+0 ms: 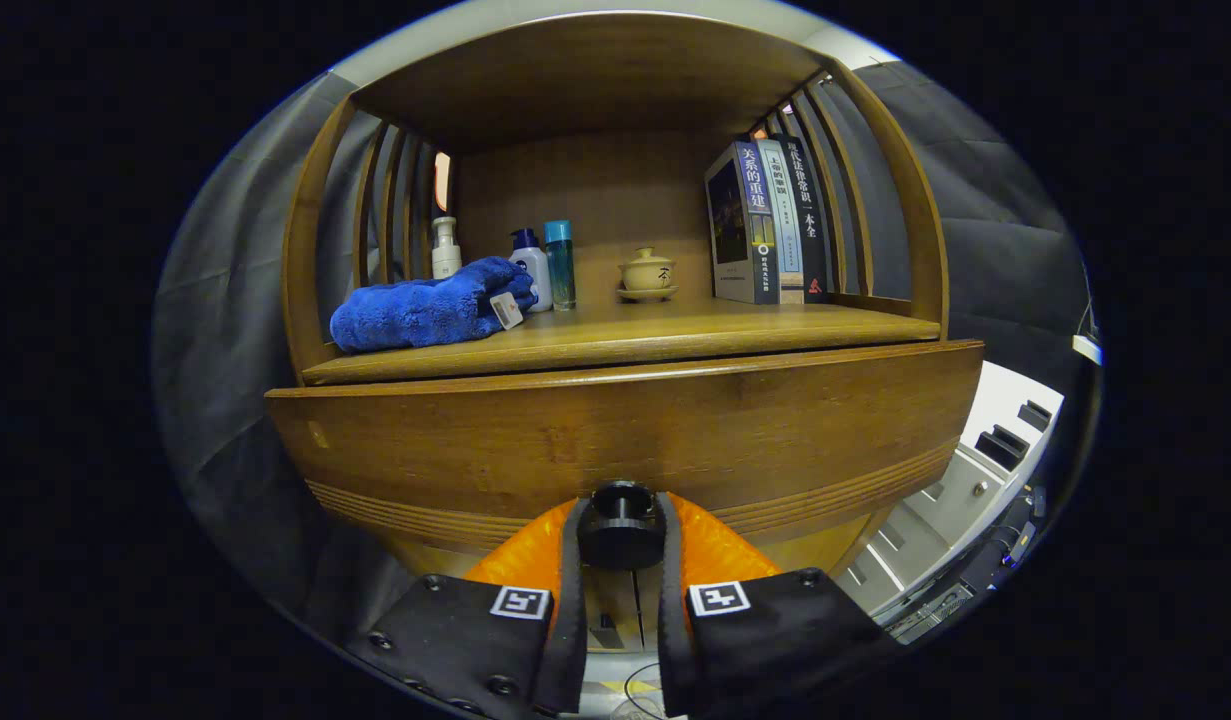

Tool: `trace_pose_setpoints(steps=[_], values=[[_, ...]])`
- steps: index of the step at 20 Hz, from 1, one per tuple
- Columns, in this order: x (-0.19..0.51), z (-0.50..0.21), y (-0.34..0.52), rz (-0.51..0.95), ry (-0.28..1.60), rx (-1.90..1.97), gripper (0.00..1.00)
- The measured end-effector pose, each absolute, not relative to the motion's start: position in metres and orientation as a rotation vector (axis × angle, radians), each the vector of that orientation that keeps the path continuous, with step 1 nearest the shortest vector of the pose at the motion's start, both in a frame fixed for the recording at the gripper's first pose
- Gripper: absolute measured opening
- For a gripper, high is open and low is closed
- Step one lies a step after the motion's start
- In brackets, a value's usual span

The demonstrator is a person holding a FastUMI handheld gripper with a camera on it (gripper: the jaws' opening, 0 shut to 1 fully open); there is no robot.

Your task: Pull open the drawer, take out the items inside it, and place them on the countertop above the cabinet.

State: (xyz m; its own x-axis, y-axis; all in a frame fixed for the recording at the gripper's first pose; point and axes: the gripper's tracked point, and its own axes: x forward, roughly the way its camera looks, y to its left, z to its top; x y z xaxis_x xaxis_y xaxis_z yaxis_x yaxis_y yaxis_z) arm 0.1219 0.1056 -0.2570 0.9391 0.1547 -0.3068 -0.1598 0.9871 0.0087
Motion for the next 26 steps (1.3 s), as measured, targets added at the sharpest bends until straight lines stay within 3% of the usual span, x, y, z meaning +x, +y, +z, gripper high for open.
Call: trace_pose_setpoints(steps=[26], values=[[0.016, -0.263, 0.09, 0.22, 0.449, -0.075, 0.37]])
